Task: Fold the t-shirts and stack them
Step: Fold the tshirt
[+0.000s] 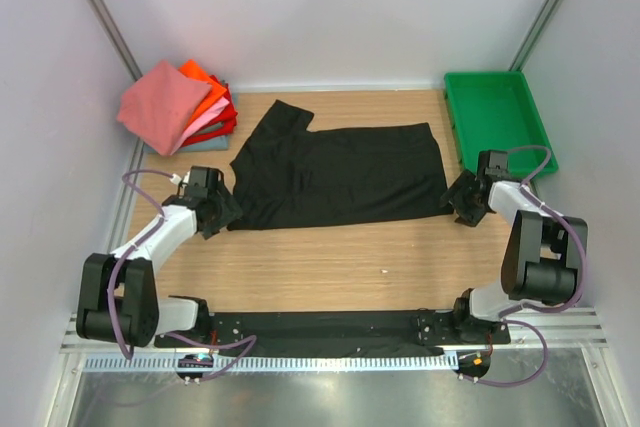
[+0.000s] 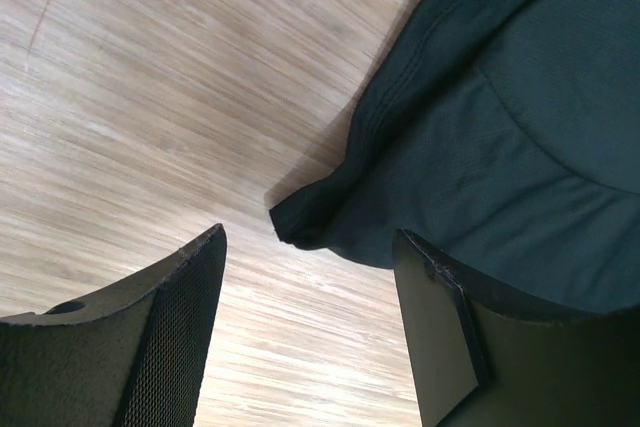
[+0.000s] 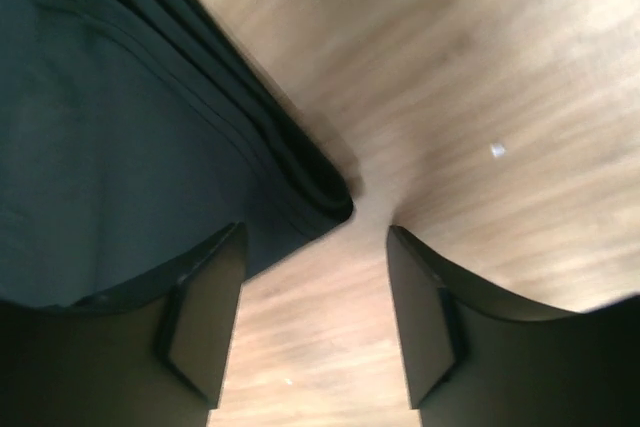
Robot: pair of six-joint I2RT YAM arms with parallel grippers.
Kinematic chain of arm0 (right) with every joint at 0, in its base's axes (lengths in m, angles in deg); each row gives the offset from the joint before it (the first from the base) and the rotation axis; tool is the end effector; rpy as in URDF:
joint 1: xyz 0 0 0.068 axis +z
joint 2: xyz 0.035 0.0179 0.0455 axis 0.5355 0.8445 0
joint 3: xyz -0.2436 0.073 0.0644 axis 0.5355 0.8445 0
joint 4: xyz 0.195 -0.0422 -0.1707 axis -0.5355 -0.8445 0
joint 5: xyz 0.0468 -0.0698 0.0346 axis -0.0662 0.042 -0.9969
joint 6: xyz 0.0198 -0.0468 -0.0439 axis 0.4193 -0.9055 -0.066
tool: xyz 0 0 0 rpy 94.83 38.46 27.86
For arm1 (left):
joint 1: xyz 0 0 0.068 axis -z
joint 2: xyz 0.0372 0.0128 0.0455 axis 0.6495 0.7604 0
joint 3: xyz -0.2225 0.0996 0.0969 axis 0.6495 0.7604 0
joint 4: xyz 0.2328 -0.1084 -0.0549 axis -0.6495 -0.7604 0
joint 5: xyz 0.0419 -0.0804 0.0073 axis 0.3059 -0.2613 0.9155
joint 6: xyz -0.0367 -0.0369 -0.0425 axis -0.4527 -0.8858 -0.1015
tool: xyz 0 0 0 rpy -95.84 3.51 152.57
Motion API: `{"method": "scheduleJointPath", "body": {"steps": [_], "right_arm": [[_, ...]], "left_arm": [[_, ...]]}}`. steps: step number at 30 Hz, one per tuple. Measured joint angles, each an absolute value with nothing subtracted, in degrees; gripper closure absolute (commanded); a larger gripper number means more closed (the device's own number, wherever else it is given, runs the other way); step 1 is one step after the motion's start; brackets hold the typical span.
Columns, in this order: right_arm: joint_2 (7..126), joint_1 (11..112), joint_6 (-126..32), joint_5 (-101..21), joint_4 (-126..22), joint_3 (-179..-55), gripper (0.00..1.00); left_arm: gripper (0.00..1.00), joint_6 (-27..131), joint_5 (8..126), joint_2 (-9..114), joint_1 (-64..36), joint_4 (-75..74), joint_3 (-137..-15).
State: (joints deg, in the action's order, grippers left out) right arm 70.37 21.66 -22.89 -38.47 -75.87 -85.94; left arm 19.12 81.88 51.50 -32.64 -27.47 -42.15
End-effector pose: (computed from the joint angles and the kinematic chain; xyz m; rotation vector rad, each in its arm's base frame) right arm 0.2750 -0.0466 0.1364 0.9381 2.5490 0.2418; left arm 0.2465 -0.0280 0.1516 -0.8586 2.4821 -0.1696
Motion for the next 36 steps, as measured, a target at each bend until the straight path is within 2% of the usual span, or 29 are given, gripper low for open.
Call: {"method": "scheduleJointPath", "body": {"steps": [1,4,5,7,8,9,18,22,24,25,26,28,36], "right_arm": [[70.83,21.66,-22.79,-38.54,-75.67,-85.98,0.39],[71.28,21.64,-22.28,-38.65,-73.46,-85.76,0.52],[71.46,21.57,-22.22,-38.65,-73.09,-85.67,0.63],[71.77,21.40,-22.15,-38.63,-72.04,-85.21,0.75],[71.92,21.33,-22.02,-38.71,-71.85,-85.06,0.84],[71.94,21.24,-21.91,-38.67,-71.50,-84.95,0.87],[72.40,21.00,-21.82,-39.46,-69.90,-84.41,0.93],[72.53,20.98,-21.82,-40.05,-69.42,-84.36,0.95],[72.53,20.98,-21.85,-40.33,-69.12,-84.19,0.99],[72.53,20.94,-21.85,-40.46,-68.98,-84.14,0.99],[72.53,20.94,-21.85,-40.59,-68.87,-84.10,0.99],[72.53,20.89,-21.85,-40.99,-68.57,-83.93,0.99],[71.09,20.78,-21.65,-42.50,-68.33,-82.42,0.99]], "left_arm": [[0.32,18.88,81.95,51.50,-32.80,-27.32,-41.91],[0.32,18.62,82.32,51.50,-33.15,-26.97,-41.37],[0.32,18.53,82.47,51.50,-33.26,-26.81,-41.28],[0.32,18.38,82.82,51.50,-33.39,-26.31,-41.04],[0.32,18.29,83.00,51.50,-33.45,-25.96,-40.80],[0.32,18.14,83.22,51.50,-33.47,-25.79,-40.60],[0.32,16.39,83.59,52.41,-33.52,-23.29,-38.99],[0.37,15.52,82.85,52.78,-33.56,-20.76,-38.53],[0.47,15.28,82.63,53.05,-33.56,-19.38,-38.29],[0.57,15.08,82.39,53.33,-33.58,-18.49,-38.11],[0.81,14.60,82.26,53.68,-33.58,-17.96,-38.05],[1.00,14.08,81.71,54.56,-33.58,-16.91,-37.85],[1.00,14.12,80.11,53.03,-33.67,-17.52,-37.50]]}}
